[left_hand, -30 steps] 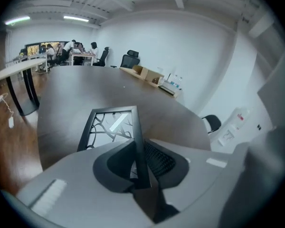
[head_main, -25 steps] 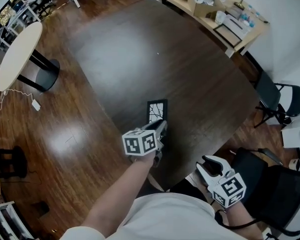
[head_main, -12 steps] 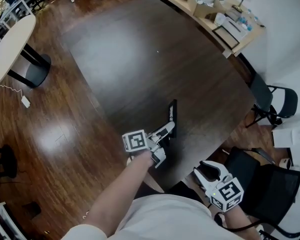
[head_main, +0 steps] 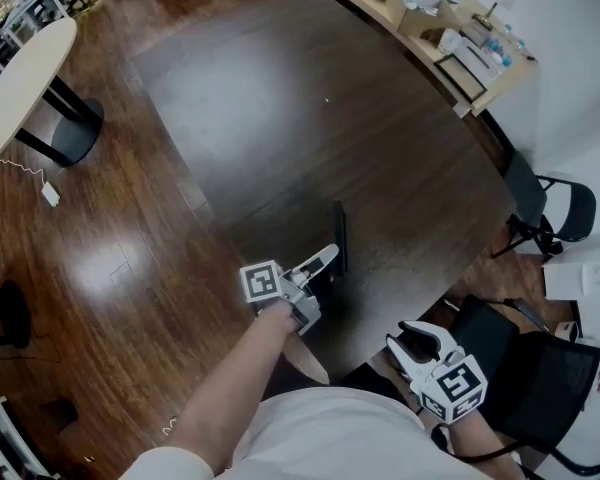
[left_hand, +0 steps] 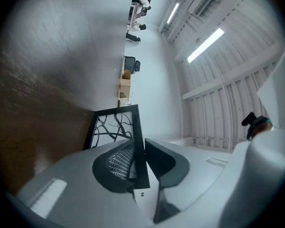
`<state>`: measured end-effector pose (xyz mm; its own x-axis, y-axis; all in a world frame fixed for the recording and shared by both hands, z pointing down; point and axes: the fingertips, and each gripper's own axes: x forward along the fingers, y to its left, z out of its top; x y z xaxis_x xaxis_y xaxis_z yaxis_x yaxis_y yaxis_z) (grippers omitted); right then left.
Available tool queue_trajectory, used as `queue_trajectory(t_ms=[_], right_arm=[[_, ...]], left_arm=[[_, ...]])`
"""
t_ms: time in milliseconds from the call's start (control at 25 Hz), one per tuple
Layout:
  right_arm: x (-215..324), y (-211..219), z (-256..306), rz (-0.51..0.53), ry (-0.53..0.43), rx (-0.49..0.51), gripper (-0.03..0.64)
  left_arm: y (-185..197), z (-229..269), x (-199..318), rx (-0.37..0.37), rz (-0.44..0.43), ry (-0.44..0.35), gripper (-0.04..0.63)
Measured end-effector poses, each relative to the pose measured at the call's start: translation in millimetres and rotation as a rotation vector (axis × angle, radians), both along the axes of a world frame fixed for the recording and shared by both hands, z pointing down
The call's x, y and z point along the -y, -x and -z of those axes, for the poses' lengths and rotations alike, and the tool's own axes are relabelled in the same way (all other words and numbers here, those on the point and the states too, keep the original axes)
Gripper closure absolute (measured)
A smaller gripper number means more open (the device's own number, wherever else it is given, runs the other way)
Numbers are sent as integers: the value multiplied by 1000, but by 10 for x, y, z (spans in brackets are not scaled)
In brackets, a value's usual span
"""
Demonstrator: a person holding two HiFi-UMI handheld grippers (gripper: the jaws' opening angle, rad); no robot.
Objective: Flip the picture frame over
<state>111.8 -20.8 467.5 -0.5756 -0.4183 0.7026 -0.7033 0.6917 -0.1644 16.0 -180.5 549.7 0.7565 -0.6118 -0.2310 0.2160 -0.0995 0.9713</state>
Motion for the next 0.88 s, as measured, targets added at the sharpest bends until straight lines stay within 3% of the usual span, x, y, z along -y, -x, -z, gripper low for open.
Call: queue_trajectory(t_ms=[480,640,880], right_arm=[[-19,96,-50,-2,9,12,500],[-55,82,-81,-12,19,8,500],[-107,82,-100,-25,22,7,500]], left_arm=[[248,-199,-98,129,-38,12,532],[318,-365,-88,253,-49,0,538],[406,-551,-58,364,-49,17,540]])
